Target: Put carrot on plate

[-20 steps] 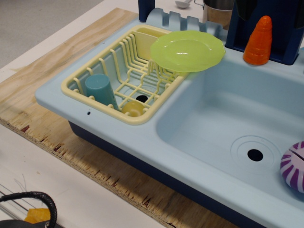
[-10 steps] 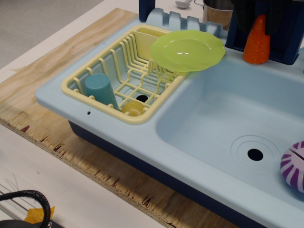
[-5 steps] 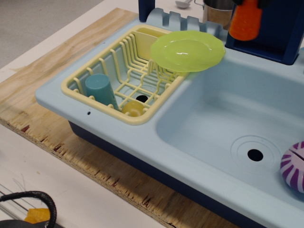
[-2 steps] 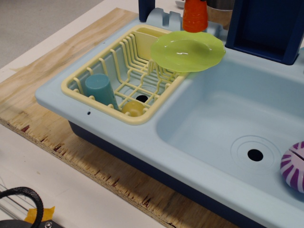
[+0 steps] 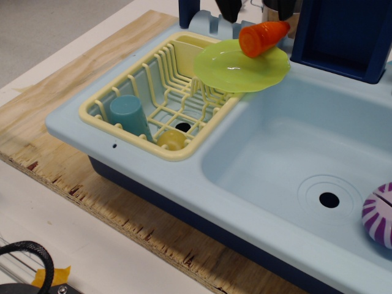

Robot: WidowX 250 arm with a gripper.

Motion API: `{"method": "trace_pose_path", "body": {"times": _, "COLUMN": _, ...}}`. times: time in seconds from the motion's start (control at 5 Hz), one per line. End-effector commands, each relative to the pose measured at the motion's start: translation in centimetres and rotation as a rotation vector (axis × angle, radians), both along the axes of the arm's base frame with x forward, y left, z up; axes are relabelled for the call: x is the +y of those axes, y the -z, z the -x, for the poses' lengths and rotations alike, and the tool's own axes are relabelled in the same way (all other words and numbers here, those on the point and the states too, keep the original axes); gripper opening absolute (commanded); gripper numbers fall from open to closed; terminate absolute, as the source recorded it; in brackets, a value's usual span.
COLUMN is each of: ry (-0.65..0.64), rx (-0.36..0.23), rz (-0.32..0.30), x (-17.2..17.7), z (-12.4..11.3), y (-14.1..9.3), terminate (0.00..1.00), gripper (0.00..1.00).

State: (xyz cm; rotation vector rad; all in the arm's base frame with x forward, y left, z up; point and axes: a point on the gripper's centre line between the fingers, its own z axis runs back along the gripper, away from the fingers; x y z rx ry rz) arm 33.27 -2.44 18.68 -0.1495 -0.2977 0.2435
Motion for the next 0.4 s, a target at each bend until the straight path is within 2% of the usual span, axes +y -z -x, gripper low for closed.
{"method": "trace_pose_path", "body": {"times": 0.0, "ry": -0.015, "rx": -0.048, "rz": 0.004, "x": 0.17, "z": 0.14, "y": -1.2, "terminate": 0.0, "gripper": 1.0}}
{"method": "trace_pose_path", "body": {"times": 0.2, "ry": -0.015, "rx": -0.048, "rz": 0.004, "x": 0.17, "z": 0.14, "y": -1.2, "terminate": 1.0, "gripper": 1.0}}
